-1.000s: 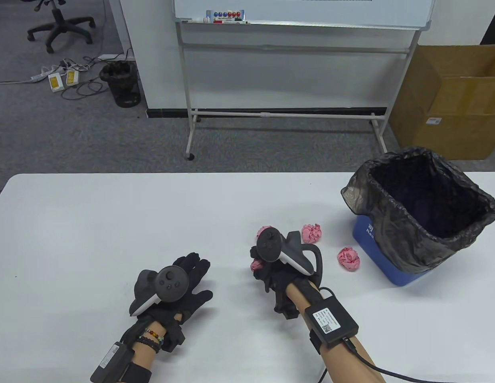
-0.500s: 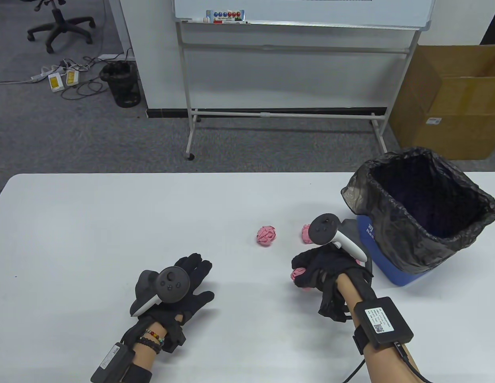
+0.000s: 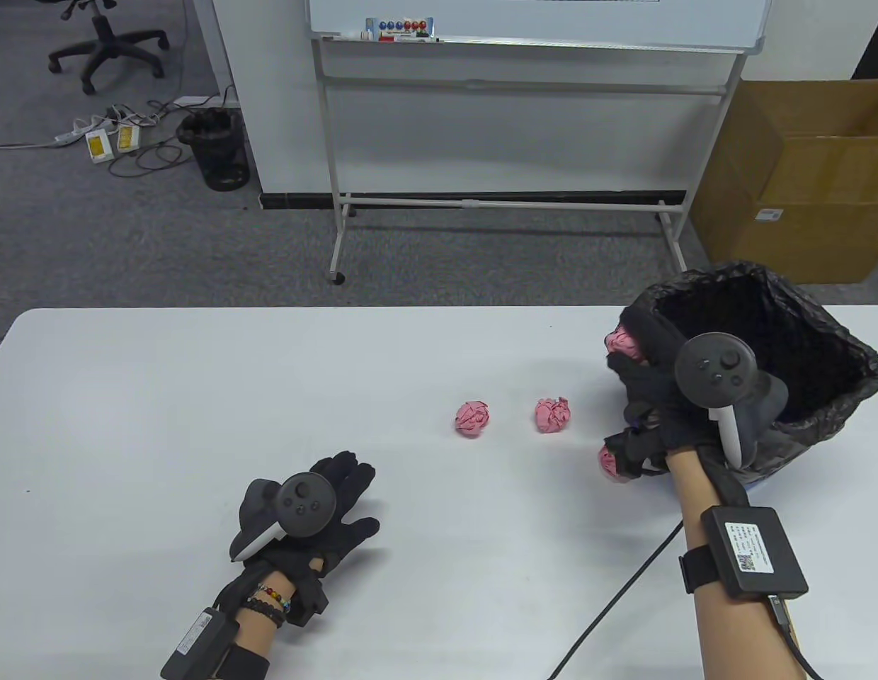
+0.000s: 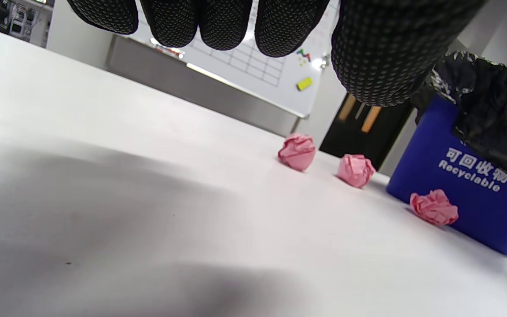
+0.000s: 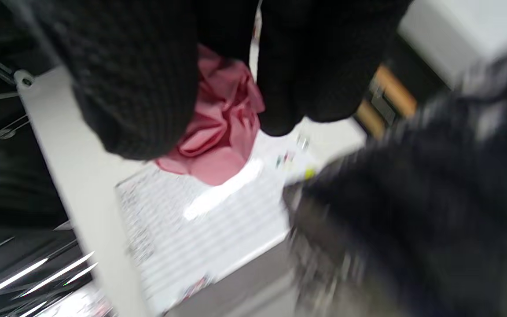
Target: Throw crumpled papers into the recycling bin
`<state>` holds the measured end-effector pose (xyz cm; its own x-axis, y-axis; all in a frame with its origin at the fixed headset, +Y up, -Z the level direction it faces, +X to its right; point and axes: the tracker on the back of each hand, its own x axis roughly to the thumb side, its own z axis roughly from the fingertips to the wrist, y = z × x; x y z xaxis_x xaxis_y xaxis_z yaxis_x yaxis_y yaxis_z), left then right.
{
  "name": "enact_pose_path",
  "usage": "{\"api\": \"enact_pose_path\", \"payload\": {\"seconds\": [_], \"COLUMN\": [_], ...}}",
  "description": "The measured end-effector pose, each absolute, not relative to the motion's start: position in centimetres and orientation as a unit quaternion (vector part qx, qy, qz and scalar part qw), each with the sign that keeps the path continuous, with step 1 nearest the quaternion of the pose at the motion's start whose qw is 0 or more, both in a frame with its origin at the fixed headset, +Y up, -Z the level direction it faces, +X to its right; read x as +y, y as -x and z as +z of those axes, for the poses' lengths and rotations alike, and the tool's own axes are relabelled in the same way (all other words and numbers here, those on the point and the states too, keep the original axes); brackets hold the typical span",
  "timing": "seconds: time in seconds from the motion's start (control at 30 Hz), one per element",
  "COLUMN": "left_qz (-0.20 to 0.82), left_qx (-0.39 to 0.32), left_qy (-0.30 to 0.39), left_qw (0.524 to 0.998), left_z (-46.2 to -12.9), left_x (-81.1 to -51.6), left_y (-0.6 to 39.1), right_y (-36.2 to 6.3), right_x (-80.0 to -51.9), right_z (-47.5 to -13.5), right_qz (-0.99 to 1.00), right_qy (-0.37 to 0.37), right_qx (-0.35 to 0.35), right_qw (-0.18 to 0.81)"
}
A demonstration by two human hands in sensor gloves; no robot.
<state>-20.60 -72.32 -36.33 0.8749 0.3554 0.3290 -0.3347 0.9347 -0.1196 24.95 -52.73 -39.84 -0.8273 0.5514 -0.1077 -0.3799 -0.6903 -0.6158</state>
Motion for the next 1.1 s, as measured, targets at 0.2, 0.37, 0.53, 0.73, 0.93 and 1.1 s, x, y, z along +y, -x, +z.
{"api": "enact_pose_path", "payload": {"seconds": [0.2,0.37,0.53,0.73,0.93,1.1], "left_qz": [0.182,0.179,0.177,0.177,0.179,0.178], "left_qx": [-0.173,-0.171,-0.171,-0.17,-0.174,-0.179], "left_qy": [0.026,0.027,0.026,0.026,0.025,0.032], "left_qw": [0.968,0.968,0.969,0.969,0.968,0.967], "left_z": [-36.3,-36.4,-36.3,-36.3,-36.3,-36.3], "left_x": [-72.2,-72.2,-72.2,-72.2,-72.2,-72.3], "left_y": [20.6,20.6,20.6,20.7,20.6,20.4], "right_y": [-27.8,-26.4,-22.5,-16.5,-11.3,-7.8], "right_x": [-52.4,-53.2,-53.1,-54.2,-57.2,-61.0], "right_z": [-40.7,-41.0,-41.5,-42.7,-44.8,-46.7], "right_qz": [0.927,0.933,0.952,0.974,0.986,0.994], "right_qy": [0.256,0.216,0.154,0.082,0.038,0.011], "right_qx": [-0.216,-0.24,-0.231,-0.18,-0.119,-0.059], "right_qw": [0.169,0.158,0.126,0.108,0.109,0.092]}}
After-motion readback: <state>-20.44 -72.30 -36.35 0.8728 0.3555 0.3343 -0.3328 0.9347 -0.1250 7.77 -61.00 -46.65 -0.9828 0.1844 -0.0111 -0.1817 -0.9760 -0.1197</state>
